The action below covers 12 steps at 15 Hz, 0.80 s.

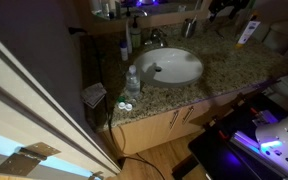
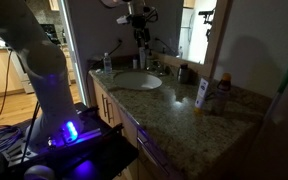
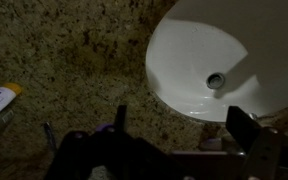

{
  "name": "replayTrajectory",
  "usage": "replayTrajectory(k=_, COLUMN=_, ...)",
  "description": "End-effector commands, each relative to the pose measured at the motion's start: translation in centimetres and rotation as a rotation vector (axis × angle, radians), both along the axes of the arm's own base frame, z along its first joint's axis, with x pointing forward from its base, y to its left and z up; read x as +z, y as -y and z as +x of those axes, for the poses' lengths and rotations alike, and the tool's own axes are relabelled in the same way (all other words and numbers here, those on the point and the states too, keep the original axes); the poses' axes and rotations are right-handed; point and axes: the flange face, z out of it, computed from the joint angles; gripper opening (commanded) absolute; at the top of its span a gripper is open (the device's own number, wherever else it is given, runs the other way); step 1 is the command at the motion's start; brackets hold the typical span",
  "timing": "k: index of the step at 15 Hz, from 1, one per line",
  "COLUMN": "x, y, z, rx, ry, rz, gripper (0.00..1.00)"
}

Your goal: Move the shaving stick to the right side of the tap

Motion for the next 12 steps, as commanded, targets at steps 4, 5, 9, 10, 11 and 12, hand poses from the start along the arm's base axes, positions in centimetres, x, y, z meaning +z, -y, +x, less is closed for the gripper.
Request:
replayTrajectory(k=4, x=0.9, y=16.1, z=3.3, rx=-0.176, ry=0.046, rz=0.016, gripper=1.0)
replayTrajectory(k=5, x=0.7, y=12.4, z=1.2, rx=-0.112, ry=0.04, rz=0.029, gripper=1.0)
replayTrajectory(k=9, x=1.0, y=16.4, z=2.7, rx=-0.18, ry=0.048, rz=0.023, gripper=1.0)
replayTrajectory(k=10, x=-0.1, y=15.7, z=2.6, rx=-0.084, ry=0.039, rz=0.032, gripper=1.0)
replayTrajectory(k=11, x=-0.8, y=16.0, z=2.9, rx=-0.023, ry=0.037, rz=0.021, gripper=1.0)
replayTrajectory(k=12, x=-2.0, y=17.0, z=3.6, rx=0.026, ry=0.037, rz=0.011, gripper=1.0)
